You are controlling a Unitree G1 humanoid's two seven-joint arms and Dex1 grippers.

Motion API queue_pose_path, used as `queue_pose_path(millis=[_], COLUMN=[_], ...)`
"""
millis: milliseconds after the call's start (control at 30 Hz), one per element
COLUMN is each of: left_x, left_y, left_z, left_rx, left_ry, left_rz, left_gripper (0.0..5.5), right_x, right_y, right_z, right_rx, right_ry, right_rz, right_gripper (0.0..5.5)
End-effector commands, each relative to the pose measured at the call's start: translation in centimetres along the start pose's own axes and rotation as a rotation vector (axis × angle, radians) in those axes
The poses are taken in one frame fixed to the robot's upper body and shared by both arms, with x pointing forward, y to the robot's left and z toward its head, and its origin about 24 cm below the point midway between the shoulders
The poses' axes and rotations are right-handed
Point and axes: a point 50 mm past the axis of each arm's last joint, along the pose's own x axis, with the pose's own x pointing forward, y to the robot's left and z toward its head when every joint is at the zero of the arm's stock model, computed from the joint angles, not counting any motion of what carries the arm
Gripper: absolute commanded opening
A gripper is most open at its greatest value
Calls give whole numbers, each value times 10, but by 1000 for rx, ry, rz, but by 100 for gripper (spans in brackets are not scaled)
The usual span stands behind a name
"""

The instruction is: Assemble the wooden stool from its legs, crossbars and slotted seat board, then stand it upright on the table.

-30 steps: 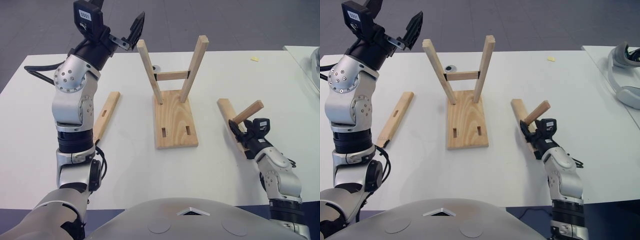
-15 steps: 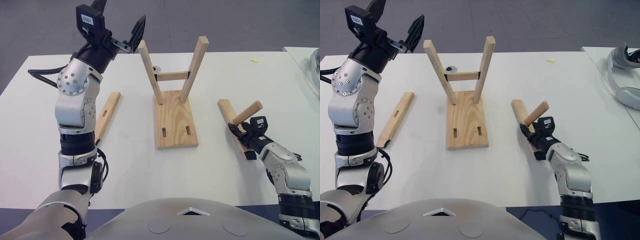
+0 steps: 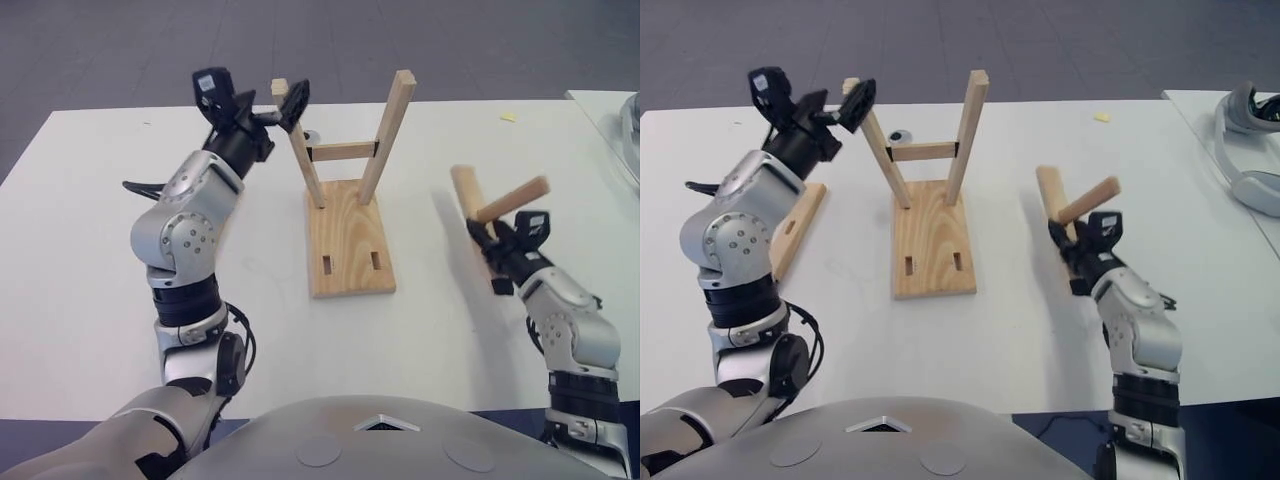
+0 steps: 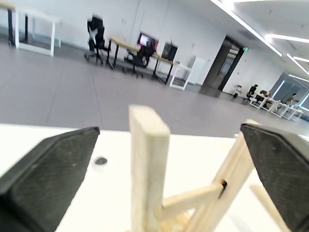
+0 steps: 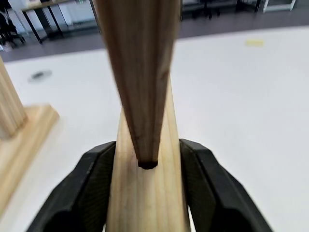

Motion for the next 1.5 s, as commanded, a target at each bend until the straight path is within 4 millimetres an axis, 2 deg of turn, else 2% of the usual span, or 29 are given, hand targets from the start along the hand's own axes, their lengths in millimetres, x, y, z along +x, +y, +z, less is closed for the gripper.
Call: queue_pose_path(millis=[33, 133, 200, 267, 333, 433, 633, 867, 1000, 1133, 1467, 1500], left_x=[-3, -2, 0, 4, 9, 12, 17, 23, 24, 21, 22, 22], left_y=[-5, -16, -25, -33, -41, -51, -53, -46, -39, -40, -36, -36], left_z=[10, 27, 40, 50, 57, 64, 77, 81, 78, 75, 72, 72], left_rx=[-43, -117, -118, -134, -165, -190, -289, -407, -463, -473, -504, -506], left_ry=[12, -5, 20, 49, 74, 108, 112, 120, 143, 157, 174, 177], left_rz=[-91, -274, -418, -549, -668, -813, -932, -948, -945, -979, -962, -963], left_gripper=[540, 540, 540, 540, 540, 540, 540, 540, 540, 540, 540, 520], right_x=[11, 17, 21, 24, 28, 27, 18, 7, 6, 2, 2, 2], right_y=[2, 14, 35, 60, 86, 110, 128, 134, 136, 142, 146, 146], right_z=[83, 129, 155, 173, 181, 181, 175, 161, 160, 155, 139, 139], right_rx=[6, 74, 159, 238, 327, 434, 521, 563, 601, 606, 611, 606], right_ry=[-298, -419, -468, -489, -470, -421, -327, -226, -219, -183, -108, -108], right_rz=[17, 113, 268, 423, 569, 713, 894, 1039, 1062, 1109, 1111, 1105], right_gripper=[207, 207, 207, 207, 207, 207, 207, 207, 207, 207, 207, 207])
